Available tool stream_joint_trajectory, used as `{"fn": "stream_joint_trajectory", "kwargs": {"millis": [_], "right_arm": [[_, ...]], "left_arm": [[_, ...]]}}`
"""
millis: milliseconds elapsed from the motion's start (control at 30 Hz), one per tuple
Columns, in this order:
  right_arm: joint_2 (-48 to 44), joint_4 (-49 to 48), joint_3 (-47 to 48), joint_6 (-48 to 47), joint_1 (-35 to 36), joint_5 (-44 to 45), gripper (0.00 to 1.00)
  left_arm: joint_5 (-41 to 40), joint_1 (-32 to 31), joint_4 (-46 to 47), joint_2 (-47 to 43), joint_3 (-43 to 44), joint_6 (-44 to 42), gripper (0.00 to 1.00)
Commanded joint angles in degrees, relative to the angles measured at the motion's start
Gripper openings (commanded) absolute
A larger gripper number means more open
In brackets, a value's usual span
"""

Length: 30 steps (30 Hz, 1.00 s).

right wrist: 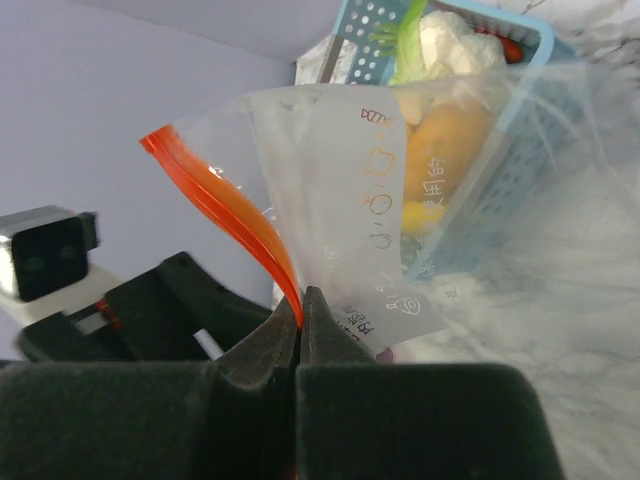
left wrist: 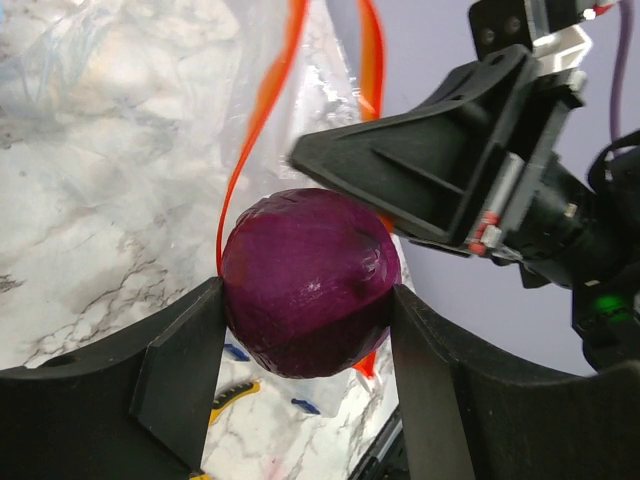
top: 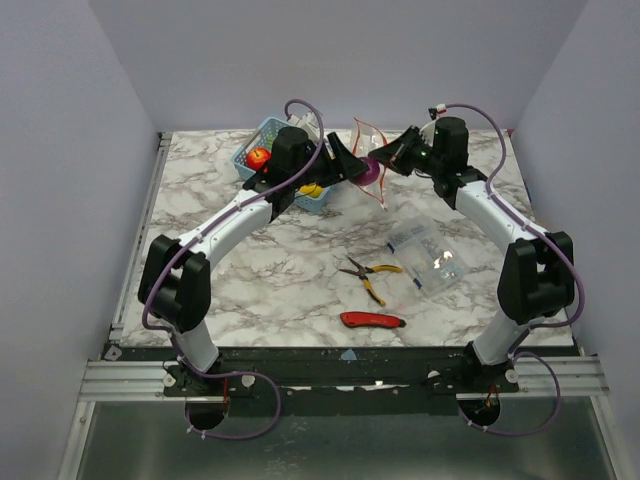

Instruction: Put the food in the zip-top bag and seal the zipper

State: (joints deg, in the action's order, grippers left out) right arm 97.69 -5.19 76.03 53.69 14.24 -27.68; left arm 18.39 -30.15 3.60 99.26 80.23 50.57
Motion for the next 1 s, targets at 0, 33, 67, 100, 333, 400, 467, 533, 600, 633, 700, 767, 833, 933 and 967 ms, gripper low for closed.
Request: {"fn": "stream_joint_trajectory", "kwargs": {"millis": [0, 33, 67, 100, 333, 400, 467, 533, 600, 633, 700, 767, 833, 933, 967], "right_arm": [[-3.5, -6.1, -0.3, 5.5, 0.4, -4.4, 0.01], [-3.6, -6.1, -0.2, 5.5, 0.4, -4.6, 0.01], [-3.6, -6.1, 0.0, 5.5, 0.4, -5.1, 0.01], [-3.6, -6.3, 0.0, 5.5, 0.4, -5.5, 0.01], [-3.4, -4.2, -0.7, 2.9, 0.5, -5.5, 0.01], [-3.4, -3.8, -0.6, 2.6, 0.5, -5.5, 0.01], [-3.3, -3.5, -0.6, 2.7, 0.5, -5.6, 0.01], [-3.2, -3.0, -0.4, 2.7, 0.5, -5.5, 0.01], [-3.3, -2.3, -0.3, 2.6, 0.5, -4.9, 0.01], [-3.4, -2.0, -0.3, 2.6, 0.5, -4.4, 0.01], [-3.7, -1.3, -0.4, 2.5, 0.5, -3.6, 0.01], [-3.6, -0.9, -0.5, 2.5, 0.3, -3.6, 0.01], [-3.3, -0.9, -0.6, 2.5, 0.1, -4.2, 0.01], [-3.1, -1.2, -0.6, 2.5, 0.1, -4.5, 0.01], [-3.1, -1.2, -0.5, 2.4, 0.1, -4.5, 0.01]], "left_arm": [[-4.6, -0.2, -5.9, 2.7, 2.5, -3.0, 0.0], [-5.4, -0.3, -7.6, 3.0, 3.5, -3.6, 0.0], [-6.1, -0.3, -10.2, 3.5, 5.2, -4.1, 0.0], [-7.0, -0.4, -12.7, 3.8, 6.7, -4.6, 0.0], [-15.3, -2.9, -24.2, 2.4, 14.7, -6.1, 0.0], [-15.4, -3.2, -25.3, 2.6, 16.6, -6.3, 0.0], [-14.1, -3.2, -27.0, 3.6, 18.9, -6.0, 0.04], [-12.9, -3.2, -28.9, 4.9, 21.5, -5.9, 0.1], [-12.1, -3.2, -29.8, 5.6, 22.5, -5.6, 0.21], [-11.9, -3.2, -30.0, 5.5, 22.6, -5.6, 0.3], [-11.2, -3.2, -29.8, 4.8, 22.1, -5.8, 0.48], [-10.7, -3.2, -29.4, 3.7, 21.3, -6.4, 0.62], [-9.7, -3.1, -29.4, 2.8, 20.9, -7.4, 0.73], [-7.8, -2.9, -30.4, 2.2, 21.6, -9.0, 0.88], [-7.0, -2.7, -30.7, 2.0, 21.9, -9.5, 0.92]]}}
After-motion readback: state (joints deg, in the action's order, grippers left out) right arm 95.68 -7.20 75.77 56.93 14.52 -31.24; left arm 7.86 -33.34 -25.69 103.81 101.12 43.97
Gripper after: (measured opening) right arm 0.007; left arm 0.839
